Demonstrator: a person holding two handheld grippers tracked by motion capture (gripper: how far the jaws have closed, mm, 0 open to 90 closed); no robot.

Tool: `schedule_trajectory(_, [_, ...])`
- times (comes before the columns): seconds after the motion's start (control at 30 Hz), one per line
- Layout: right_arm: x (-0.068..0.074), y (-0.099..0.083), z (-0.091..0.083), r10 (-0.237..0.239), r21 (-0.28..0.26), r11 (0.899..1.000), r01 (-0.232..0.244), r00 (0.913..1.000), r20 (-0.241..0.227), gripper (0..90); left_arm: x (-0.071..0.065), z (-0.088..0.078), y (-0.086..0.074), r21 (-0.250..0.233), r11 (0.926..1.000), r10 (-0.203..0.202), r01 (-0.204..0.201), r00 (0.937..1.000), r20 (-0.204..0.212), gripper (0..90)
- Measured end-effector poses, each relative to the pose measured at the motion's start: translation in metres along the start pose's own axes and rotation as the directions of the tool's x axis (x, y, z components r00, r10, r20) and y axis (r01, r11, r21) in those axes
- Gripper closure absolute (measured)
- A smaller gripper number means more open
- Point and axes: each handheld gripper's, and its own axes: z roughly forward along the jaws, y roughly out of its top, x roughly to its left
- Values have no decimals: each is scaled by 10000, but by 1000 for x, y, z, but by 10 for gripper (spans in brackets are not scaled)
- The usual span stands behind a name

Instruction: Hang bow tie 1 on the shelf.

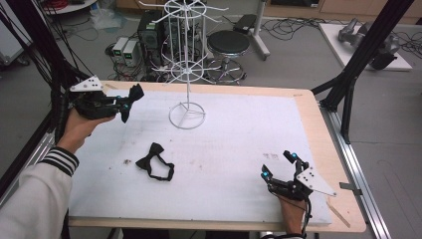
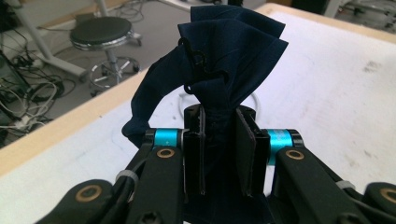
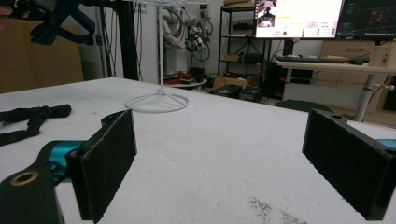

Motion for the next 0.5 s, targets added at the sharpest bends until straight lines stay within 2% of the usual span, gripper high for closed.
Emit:
schedule_trajectory(0.17, [-1, 0, 0, -65, -37, 10000, 65, 10000, 7, 93, 4, 1, 10, -399, 9988, -288, 284, 9995, -100, 745])
schedule_trajectory(0.27, [-1, 0, 0, 83, -52, 10000, -83, 10000, -10, 93, 5, 2, 16, -609, 9972, -447, 434, 9988, -200, 745])
schedule_trajectory(0.5, [-1, 0, 0, 12, -57, 10000, -12, 10000, 3, 93, 7, 6, 30, -885, 9944, -611, 577, 9975, -360, 746])
